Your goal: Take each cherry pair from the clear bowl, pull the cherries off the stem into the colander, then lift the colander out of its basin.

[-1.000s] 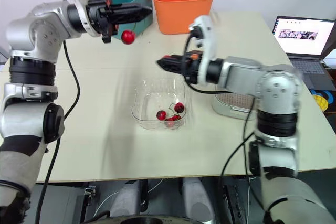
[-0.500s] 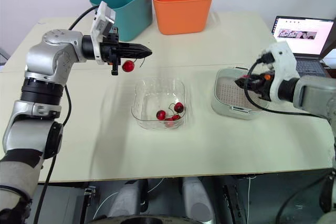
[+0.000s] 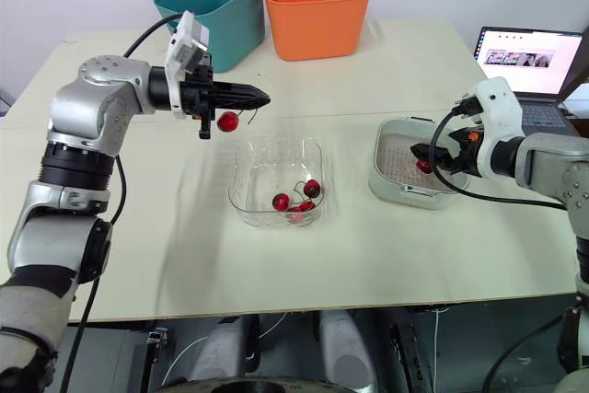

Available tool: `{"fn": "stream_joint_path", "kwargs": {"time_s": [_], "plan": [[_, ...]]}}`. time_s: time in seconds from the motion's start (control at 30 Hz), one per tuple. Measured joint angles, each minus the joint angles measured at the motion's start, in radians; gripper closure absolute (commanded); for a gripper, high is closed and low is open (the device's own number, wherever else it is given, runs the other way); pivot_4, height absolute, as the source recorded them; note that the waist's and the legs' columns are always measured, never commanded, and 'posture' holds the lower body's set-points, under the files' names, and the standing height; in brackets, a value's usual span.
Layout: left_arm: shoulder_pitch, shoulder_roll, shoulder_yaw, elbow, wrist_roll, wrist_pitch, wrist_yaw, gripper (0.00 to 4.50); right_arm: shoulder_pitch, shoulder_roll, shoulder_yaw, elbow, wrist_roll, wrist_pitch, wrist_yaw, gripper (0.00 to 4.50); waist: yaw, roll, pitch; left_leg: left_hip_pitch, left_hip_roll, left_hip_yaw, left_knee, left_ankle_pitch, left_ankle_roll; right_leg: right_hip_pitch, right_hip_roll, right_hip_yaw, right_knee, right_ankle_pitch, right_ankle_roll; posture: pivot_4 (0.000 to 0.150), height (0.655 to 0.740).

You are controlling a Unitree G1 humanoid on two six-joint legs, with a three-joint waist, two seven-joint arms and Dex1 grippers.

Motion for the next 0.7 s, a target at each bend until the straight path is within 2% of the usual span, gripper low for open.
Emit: {"fn": "stream_joint_path", "kwargs": {"time_s": [0.13, 0.33, 0.47, 0.7], "plan": [[-0.028, 0.004, 0.020, 0.029, -0.016, 0.011, -0.003, 4.50, -0.108, 0.078, -0.039, -0.001, 0.054, 0.031, 0.014, 0.03, 0.000, 0.000, 0.000, 0.000, 0.000, 0.000, 0.000, 0.000, 0.000, 0.000, 0.000, 0.000, 0.000, 0.000, 0.000, 0.150, 0.7400], [-0.131, 0.011, 0.087, 0.046, -0.093, 0.108, -0.027, 4.50, -0.261, 0.333, -0.062, -0.022, 0.200, 0.114, -0.030, 0.03, 0.000, 0.000, 0.000, 0.000, 0.000, -0.001, 0.000, 0.000, 0.000, 0.000, 0.000, -0.001, 0.001, 0.001, 0.001, 0.150, 0.7400], [-0.169, 0.014, 0.118, 0.058, -0.130, 0.164, -0.022, 4.50, -0.308, 0.507, -0.064, -0.002, 0.265, 0.123, -0.068, 0.03, 0.000, 0.000, 0.000, 0.000, 0.000, -0.001, 0.000, 0.000, 0.000, 0.000, 0.000, -0.001, 0.001, 0.001, 0.001, 0.150, 0.7400], [-0.172, 0.013, 0.121, 0.055, -0.134, 0.194, -0.021, 4.50, -0.358, 0.686, -0.023, 0.042, 0.281, 0.094, -0.110, 0.03, 0.000, 0.000, 0.000, 0.000, 0.000, -0.001, 0.000, 0.000, 0.000, 0.000, 0.000, -0.001, 0.001, 0.003, -0.002, 0.150, 0.7400]]}}
